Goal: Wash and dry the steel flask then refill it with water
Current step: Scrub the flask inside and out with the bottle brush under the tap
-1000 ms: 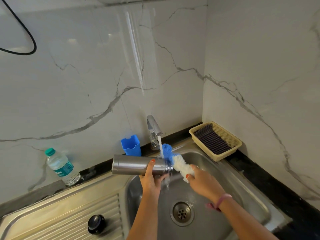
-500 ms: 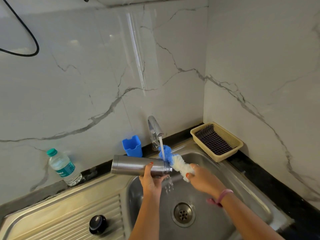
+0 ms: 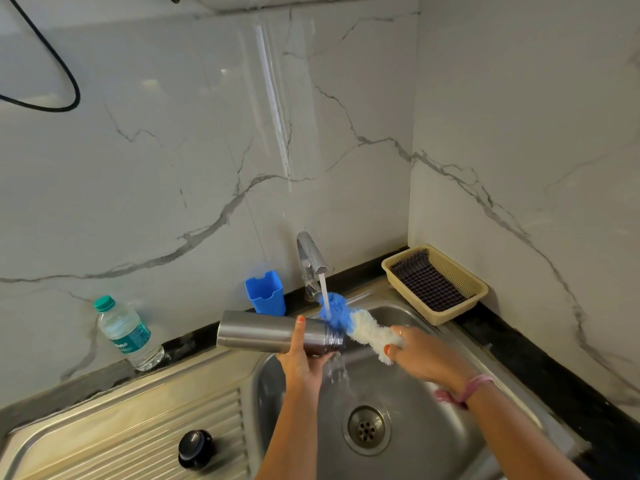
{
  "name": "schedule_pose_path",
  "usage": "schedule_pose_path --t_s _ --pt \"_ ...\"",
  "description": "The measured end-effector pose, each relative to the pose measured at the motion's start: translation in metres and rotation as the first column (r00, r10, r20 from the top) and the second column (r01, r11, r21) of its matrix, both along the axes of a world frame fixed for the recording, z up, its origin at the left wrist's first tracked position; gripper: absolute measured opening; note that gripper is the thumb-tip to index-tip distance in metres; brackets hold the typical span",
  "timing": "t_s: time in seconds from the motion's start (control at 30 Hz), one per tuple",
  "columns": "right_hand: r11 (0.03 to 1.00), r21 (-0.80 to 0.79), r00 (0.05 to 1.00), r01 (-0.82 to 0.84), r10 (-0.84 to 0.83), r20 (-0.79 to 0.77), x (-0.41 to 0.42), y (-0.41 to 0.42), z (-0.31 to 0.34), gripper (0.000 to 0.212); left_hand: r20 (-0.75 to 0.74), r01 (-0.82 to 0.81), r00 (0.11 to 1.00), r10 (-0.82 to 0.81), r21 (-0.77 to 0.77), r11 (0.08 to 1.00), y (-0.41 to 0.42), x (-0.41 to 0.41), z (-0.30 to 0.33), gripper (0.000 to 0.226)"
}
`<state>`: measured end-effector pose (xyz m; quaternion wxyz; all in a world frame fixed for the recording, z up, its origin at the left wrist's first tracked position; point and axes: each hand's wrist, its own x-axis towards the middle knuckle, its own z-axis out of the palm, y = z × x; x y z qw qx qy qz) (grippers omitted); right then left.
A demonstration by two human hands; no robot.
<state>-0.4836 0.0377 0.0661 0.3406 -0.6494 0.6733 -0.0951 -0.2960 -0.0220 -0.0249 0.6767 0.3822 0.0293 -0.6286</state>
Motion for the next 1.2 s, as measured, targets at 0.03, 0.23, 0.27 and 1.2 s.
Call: schedule_pose_path --t_s 0.03,0.23,0.27,1.2 --pt "1.000 0.010 1.000 -0.003 0.003 0.000 -0.004 0.002 0.004 0.044 0.006 -0.011 1.000 0.011 0.006 1.000 -0.002 0.001 -0.001 0.095" --pt "0.999 0.048 1.000 0.019 -0.020 0.023 0.002 -0.009 0.000 0.040 -0.020 0.013 1.000 -0.013 -0.001 1.000 0.000 -0.003 -0.006 0.087" --pt "0.999 0.047 0.999 0.023 -0.024 0.023 0.005 -0.011 -0.006 0.041 -0.032 0.010 0.999 -0.010 -0.002 1.000 0.000 -0.005 -0.006 0.086" --pt "0.956 0.155 0.923 0.248 -0.282 0.261 -0.028 0.011 -0.035 0.049 -0.155 0.057 0.987 -0.046 0.066 0.996 -0.019 -0.027 -0.013 0.068"
